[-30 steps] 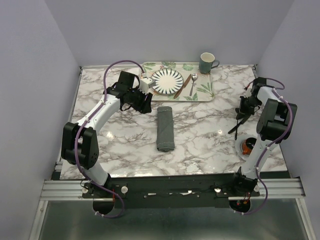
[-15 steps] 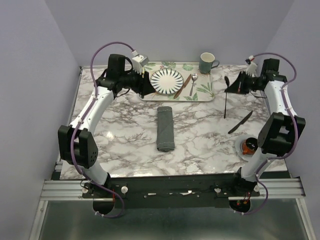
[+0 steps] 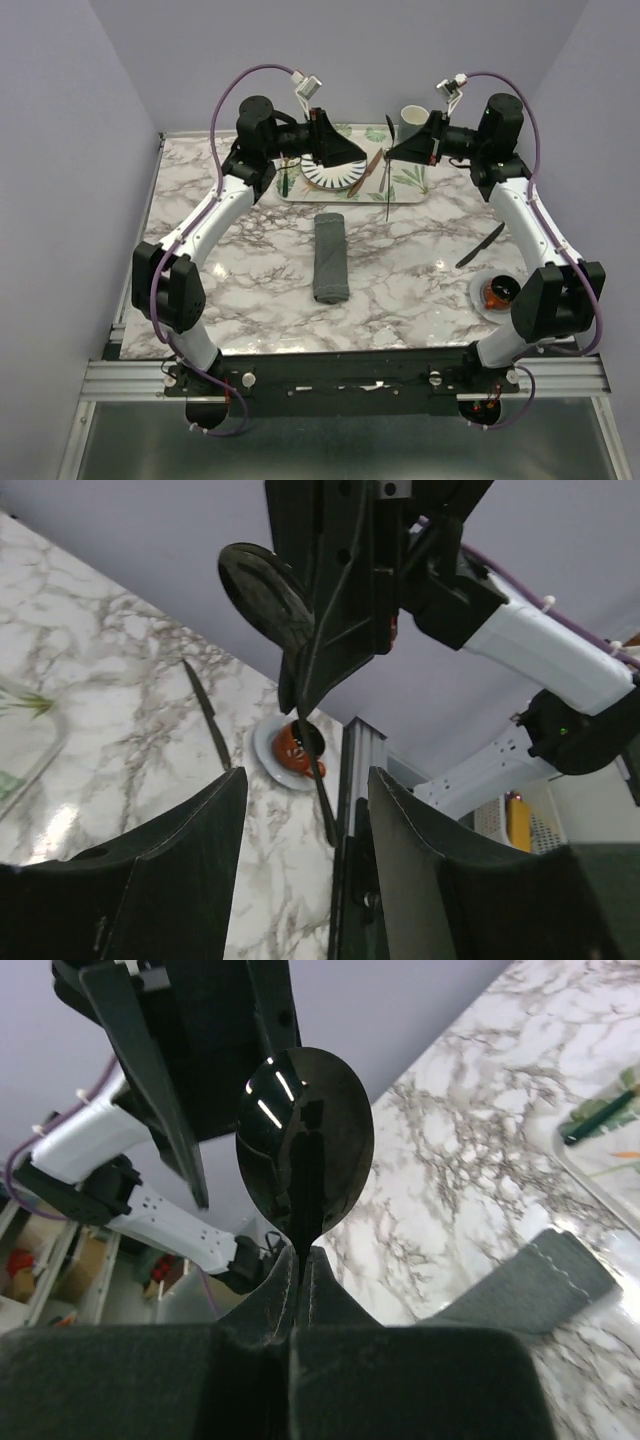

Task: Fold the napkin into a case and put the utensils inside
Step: Pass from the right arm to the left

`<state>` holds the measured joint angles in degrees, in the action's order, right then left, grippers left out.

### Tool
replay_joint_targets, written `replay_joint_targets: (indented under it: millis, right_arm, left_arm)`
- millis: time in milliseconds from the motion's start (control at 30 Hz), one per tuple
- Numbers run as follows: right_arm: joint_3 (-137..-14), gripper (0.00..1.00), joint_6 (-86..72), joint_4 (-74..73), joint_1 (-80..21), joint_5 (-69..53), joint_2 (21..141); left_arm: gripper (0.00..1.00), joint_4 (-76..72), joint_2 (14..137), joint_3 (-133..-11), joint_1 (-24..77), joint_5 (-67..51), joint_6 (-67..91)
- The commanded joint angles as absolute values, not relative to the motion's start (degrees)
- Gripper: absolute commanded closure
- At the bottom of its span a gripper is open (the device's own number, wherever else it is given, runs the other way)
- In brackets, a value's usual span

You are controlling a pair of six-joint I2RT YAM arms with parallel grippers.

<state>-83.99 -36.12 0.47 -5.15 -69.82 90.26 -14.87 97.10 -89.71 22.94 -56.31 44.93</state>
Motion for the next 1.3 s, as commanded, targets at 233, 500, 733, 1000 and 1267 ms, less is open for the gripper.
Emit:
replay_joint_targets:
  millis: [233, 500, 733, 1000, 1267]
  right_arm:
    - [-79.89, 0.99, -55.37, 25.57, -9.49, -69.00, 88.68]
    - [-81.04, 0.99, -56.78, 27.60, -11.16, -69.17, 89.39]
    - [-81.47, 0.99, -56.52, 27.78, -12.30, -68.73, 89.82]
    - [-85.42, 0.82, -51.08, 20.50, -12.39, -67.59, 90.70]
    - [-89.48, 0.14, -25.34, -8.76, -11.69, -59.60, 87.11]
  left_arm:
    - [0.46, -25.84, 98.35, -87.89, 26.72, -58.71, 54.67]
    - [0.52, -25.75, 99.23, -88.68, 27.68, -58.62, 55.02]
    - [0.64, -26.72, 99.32, -88.77, 28.30, -58.89, 55.46]
    - [1.00, -33.22, 98.53, -86.66, 28.39, -59.59, 59.23]
    - [1.00, -17.27, 92.47, -81.56, 25.49, -40.30, 51.17]
